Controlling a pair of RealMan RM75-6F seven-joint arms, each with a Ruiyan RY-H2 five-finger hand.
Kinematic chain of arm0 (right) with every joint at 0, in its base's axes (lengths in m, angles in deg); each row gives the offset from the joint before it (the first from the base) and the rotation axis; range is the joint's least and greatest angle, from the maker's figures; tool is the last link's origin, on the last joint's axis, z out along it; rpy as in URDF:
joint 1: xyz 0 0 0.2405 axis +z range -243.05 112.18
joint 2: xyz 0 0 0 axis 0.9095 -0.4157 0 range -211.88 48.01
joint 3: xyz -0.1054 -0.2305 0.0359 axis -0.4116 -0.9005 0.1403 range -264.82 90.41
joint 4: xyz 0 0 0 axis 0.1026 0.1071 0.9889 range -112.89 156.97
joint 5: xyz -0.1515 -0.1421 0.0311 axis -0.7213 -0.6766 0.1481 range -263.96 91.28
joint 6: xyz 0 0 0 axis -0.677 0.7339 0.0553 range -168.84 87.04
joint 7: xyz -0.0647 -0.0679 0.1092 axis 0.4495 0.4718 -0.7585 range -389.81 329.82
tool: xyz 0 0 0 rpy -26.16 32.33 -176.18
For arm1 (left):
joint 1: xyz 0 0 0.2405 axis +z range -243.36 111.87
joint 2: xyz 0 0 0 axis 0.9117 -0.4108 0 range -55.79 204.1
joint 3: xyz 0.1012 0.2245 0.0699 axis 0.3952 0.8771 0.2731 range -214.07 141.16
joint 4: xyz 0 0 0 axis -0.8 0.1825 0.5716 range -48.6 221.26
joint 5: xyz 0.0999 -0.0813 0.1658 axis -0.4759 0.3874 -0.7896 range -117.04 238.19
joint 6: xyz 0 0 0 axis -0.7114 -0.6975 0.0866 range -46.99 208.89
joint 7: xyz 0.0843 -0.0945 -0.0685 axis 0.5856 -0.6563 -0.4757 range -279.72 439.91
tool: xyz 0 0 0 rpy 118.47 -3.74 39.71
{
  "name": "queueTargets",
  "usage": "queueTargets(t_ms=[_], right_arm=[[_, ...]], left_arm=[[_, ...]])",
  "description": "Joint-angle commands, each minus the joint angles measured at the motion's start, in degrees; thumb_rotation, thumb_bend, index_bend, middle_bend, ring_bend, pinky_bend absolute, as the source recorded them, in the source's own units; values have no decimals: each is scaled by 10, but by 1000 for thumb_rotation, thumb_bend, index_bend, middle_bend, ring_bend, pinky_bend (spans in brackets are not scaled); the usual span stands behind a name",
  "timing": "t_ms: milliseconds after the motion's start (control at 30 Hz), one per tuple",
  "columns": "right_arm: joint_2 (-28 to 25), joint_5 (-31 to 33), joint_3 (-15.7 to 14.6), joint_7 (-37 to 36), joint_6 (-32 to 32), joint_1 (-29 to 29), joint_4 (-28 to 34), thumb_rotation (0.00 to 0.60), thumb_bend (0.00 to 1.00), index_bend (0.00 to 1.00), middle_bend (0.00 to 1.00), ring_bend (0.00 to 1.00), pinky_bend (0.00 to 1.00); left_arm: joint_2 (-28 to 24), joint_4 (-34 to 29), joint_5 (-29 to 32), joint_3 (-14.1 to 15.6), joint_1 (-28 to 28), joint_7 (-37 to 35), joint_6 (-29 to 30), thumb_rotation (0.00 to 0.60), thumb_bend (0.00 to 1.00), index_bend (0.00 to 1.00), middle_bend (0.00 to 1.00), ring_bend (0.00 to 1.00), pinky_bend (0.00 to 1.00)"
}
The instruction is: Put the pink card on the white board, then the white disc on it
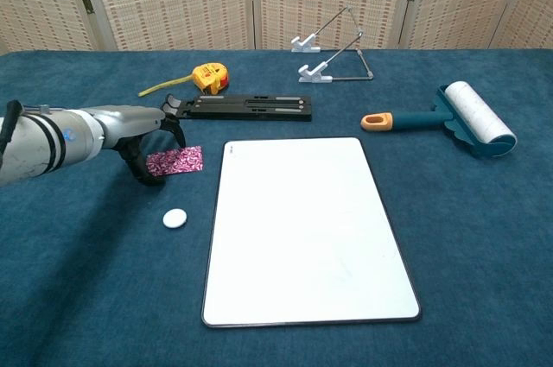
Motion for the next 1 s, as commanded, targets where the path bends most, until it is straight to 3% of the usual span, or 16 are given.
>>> queueTargets(t_ms=[33,1000], right_arm=[[0,1,0,0,0,0,0,600,367,104,58,83,0],[-1,-1,-2,8,-3,-4,8,600,368,104,58,83,0]], left_arm=[[3,5,1,1,-1,-3,-1,600,347,250,27,0,0],[24,36,-64,7,15,-53,8,600,354,367,69,0,0]])
